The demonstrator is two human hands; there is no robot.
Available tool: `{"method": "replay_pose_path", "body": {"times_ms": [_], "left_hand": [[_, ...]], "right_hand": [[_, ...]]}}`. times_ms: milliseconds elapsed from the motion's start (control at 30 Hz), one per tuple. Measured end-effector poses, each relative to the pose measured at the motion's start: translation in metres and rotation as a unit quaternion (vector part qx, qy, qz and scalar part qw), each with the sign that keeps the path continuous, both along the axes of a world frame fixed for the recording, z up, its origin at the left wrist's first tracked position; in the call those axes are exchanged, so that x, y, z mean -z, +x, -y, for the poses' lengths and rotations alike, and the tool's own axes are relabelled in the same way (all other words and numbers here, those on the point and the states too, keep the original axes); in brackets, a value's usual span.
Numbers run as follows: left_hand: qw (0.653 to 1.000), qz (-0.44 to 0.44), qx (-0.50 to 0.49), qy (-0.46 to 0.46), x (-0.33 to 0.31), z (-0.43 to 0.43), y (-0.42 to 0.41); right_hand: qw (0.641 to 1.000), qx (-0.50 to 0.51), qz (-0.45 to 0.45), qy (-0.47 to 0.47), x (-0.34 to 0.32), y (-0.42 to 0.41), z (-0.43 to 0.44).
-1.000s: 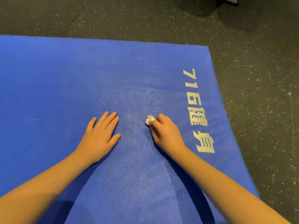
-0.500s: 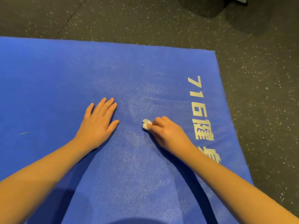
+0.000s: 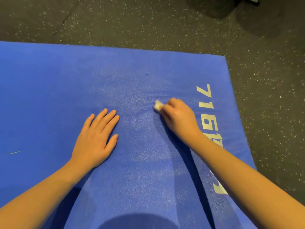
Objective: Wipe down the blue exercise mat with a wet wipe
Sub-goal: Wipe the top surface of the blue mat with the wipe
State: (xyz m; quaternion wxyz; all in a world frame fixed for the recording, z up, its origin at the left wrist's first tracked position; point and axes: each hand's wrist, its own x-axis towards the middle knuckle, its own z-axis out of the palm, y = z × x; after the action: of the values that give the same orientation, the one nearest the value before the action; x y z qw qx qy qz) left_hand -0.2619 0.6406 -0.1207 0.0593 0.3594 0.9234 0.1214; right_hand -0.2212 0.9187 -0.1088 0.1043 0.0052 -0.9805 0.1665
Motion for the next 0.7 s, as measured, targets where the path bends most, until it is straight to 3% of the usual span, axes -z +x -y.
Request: {"method": "replay_pose_path", "body": {"times_ms": [67, 133, 267, 333, 400, 500, 567, 700], "left_hand": [[1.000, -0.002, 0.001, -0.003, 0.001, 0.000, 0.001], [1.000, -0.002, 0.004, 0.000, 0.002, 0.000, 0.000], [1.000, -0.007, -0.027, -0.003, 0.000, -0.004, -0.038], [0.997, -0.009, -0.069, -0.024, 0.001, -0.001, -0.061], [0.996, -0.014, -0.077, -0.046, 0.006, 0.003, -0.069], [0.996, -0.024, -0.072, -0.038, 0.008, 0.005, -0.066], [0.997, -0.022, -0.076, -0.019, 0.006, 0.005, -0.067], [0.997, -0.017, -0.080, 0.005, 0.005, 0.005, -0.067]], "right_hand": [[0.989, 0.142, -0.030, -0.020, 0.002, -0.020, -0.007], [0.984, 0.170, -0.042, -0.039, 0.003, -0.021, 0.013], [0.998, -0.065, -0.004, 0.011, 0.002, 0.003, 0.036], [0.995, -0.088, 0.001, 0.054, -0.001, -0.012, 0.016], [0.998, 0.020, 0.006, 0.064, -0.003, -0.038, -0.005], [0.976, 0.216, 0.022, 0.006, -0.003, -0.063, -0.018], [0.986, 0.165, 0.018, -0.017, -0.001, -0.064, 0.000], [0.995, -0.088, 0.034, 0.020, 0.001, -0.060, 0.004]]}}
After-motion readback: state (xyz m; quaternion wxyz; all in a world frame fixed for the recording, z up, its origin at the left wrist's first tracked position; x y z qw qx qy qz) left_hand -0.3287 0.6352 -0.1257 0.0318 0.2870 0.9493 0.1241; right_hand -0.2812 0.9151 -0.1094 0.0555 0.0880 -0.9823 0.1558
